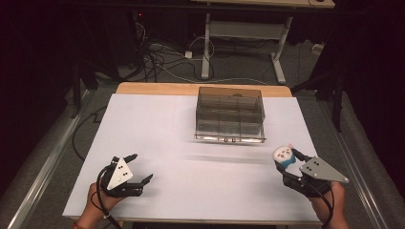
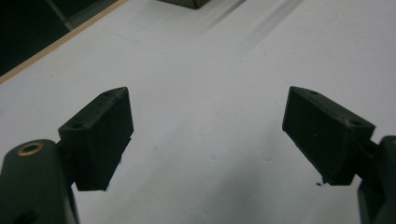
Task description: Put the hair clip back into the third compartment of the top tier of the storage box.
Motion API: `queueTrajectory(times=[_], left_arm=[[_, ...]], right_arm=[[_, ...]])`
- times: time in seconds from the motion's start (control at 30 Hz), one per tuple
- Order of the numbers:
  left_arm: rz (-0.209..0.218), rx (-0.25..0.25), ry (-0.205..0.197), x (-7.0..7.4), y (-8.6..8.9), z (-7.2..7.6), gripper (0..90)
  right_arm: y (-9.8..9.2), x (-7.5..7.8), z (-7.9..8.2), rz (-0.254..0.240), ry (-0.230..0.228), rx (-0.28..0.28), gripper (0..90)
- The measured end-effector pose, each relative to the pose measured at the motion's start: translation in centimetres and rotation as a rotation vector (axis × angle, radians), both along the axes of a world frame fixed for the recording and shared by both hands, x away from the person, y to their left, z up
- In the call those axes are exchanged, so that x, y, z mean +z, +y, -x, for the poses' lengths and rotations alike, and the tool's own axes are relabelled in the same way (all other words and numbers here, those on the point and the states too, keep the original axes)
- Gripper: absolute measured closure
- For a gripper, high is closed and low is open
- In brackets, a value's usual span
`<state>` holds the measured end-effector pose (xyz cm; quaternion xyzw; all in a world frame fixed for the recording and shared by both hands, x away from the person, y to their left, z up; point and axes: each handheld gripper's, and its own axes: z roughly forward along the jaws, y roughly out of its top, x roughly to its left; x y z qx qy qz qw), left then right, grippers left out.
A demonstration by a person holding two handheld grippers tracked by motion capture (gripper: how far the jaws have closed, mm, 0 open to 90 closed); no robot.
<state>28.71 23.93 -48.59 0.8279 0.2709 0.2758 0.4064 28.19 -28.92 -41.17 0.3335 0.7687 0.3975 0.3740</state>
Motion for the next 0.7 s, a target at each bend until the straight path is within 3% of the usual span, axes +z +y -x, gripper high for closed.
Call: queueTrajectory(times=[0.2, 0.7], left_arm=[[0.003, -0.002, 0.000, 0.0, 0.1, 0.0, 15.9], [0.002, -0.005, -0.009, 0.2, 0.1, 0.1, 15.9]], right_arm=[[0.5, 0.5, -0.3, 0.029, 0.000, 0.007, 37.1], [1.2, 1.6, -1.8, 0.049, 0.020, 0.029, 37.0]])
